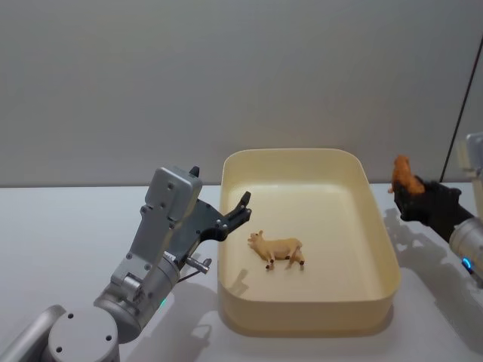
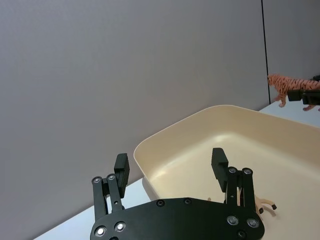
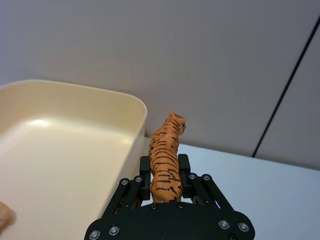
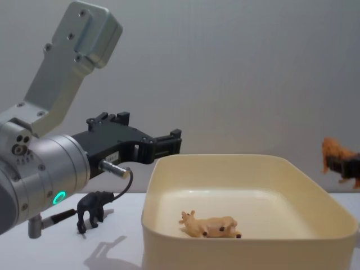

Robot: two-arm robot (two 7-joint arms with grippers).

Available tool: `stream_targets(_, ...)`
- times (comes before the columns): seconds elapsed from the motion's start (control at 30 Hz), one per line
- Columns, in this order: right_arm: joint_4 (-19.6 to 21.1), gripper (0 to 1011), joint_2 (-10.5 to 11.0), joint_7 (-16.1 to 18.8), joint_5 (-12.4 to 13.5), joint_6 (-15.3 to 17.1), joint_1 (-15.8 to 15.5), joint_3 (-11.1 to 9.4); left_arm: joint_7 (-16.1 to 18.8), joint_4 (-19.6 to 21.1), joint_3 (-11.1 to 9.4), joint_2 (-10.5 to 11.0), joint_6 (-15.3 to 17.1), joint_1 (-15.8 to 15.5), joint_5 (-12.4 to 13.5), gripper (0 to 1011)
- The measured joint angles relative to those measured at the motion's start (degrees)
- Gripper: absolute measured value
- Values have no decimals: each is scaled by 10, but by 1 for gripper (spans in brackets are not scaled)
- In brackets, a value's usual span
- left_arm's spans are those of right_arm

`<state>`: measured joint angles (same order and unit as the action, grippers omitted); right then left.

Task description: Pick up the toy alternately with two hands and place it into the central storage box.

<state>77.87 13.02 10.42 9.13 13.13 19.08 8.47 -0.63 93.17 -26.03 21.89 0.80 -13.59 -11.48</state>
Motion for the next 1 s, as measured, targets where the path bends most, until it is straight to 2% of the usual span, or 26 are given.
stream_targets(0.17,17,306,1,27,14,3,5,-2,0,0,0,0,0,0,0,1001)
stream_targets(0.4,12,306,-5,63,25,10,28,1,0,0,0,0,0,0,0,1001)
stream_targets(0.57,-5,306,-13,86,29,18,46,8,0,0,0,0,0,0,0,1001)
stream_targets(0.8,-57,305,-34,122,32,24,85,25,0,0,0,0,0,0,0,1001)
stream_targets(0.87,-82,352,-43,134,33,23,102,32,0,0,0,0,0,0,0,1001)
stream_targets(1.0,-101,451,-50,143,33,23,114,38,0,0,0,0,0,0,0,1001)
